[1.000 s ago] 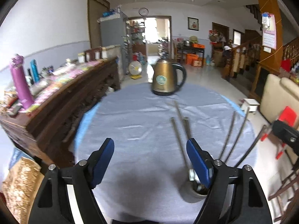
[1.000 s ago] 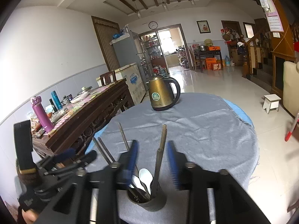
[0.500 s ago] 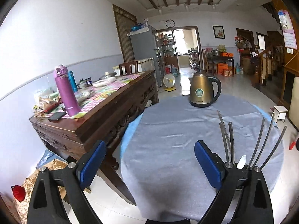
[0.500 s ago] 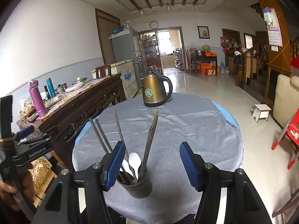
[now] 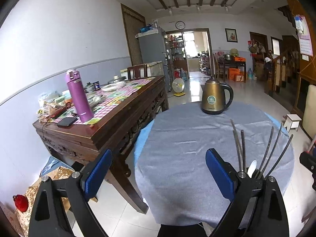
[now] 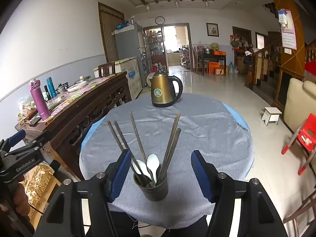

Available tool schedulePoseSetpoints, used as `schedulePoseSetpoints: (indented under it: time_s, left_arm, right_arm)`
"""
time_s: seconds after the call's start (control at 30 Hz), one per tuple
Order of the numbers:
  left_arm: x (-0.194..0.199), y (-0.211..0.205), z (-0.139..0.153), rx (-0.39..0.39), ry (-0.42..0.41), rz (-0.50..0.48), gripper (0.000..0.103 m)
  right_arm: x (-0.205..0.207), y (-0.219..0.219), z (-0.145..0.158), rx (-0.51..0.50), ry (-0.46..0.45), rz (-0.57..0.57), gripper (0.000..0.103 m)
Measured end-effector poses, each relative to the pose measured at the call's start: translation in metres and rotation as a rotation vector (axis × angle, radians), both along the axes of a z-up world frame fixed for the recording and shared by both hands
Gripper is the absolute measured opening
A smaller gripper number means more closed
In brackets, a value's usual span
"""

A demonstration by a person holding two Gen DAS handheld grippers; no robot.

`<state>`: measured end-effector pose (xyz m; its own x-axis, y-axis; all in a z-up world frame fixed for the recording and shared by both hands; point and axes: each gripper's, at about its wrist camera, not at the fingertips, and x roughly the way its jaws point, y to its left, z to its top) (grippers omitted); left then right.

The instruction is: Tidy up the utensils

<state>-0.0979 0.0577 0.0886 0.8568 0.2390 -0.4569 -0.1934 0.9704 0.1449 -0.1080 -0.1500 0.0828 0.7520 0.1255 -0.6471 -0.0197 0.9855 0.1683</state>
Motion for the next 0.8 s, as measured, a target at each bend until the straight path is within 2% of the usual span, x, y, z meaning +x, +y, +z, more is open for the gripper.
schedulePoseSetpoints:
  time_s: [0.17, 0.33, 0.8]
  left_arm:
    - [-0.006, 0.006, -0.001, -0.039, 0.016, -0.032, 0.096]
    - [-0.009, -0.001, -0.004, -0.004, 0.026, -0.039, 0.096]
    - [-0.008, -0.023, -0.014, 0.009, 0.063, -0.080, 0.096]
  right_arm:
    - [-0.003, 0.006, -0.009, 0.012, 0.052, -0.023, 0.069]
    - [-0.006, 0.010, -0.023, 0.033, 0.101, -0.023, 0.070]
    - [-0.017, 0.019, -0.020, -0.023, 0.057, -0.022, 0.071]
